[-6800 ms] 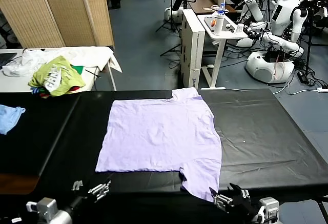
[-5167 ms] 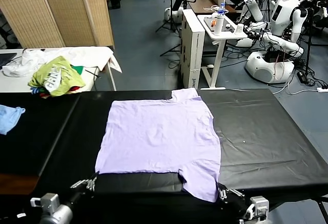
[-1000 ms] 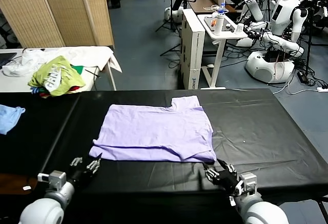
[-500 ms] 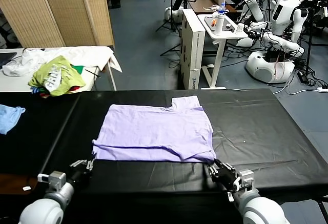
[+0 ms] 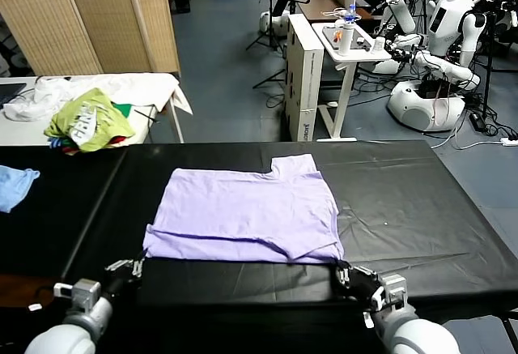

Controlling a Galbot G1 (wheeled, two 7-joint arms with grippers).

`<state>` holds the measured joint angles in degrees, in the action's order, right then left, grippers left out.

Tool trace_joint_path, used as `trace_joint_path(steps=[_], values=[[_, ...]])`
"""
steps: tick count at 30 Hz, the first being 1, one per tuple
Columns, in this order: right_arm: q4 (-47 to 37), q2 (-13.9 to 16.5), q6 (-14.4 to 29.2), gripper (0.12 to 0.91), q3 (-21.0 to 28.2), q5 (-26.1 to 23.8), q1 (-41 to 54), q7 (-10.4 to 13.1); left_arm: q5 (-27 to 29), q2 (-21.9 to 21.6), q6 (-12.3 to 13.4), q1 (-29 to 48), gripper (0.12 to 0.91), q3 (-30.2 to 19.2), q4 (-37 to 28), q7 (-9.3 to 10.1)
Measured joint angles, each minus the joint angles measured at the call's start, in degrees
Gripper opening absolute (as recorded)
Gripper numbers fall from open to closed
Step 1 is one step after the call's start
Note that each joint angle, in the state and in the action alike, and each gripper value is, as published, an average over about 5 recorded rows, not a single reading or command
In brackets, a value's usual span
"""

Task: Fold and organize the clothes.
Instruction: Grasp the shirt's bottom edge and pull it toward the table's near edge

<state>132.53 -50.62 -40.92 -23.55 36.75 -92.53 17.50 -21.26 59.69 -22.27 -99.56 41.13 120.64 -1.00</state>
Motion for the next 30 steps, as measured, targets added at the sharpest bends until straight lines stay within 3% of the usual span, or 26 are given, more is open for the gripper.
trace_joint_path(steps=[18,21,25,30], values=[[3.32,0.39,-1.25,0.153,-1.06,0.03,-4.37,0.01,1.89,1.47,0.13,-11.44,0.146,4.69,5.64,-0.31],[3.84,0.41,-1.26,0.265,-1.36,0.01,-4.85,-0.02,2.04,1.79,0.08,-11.92,0.146,4.81,5.90,-0.22],[5.03,0.49,-1.27,0.523,-1.94,0.26,-5.75,0.34,2.26,2.22,-0.16,-12.61,0.182,5.09,6.40,0.14],[7.51,1.02,-1.28,0.807,-3.98,2.60,-7.32,0.33,2.26,2.96,-1.05,-13.53,0.455,5.63,7.40,1.27]])
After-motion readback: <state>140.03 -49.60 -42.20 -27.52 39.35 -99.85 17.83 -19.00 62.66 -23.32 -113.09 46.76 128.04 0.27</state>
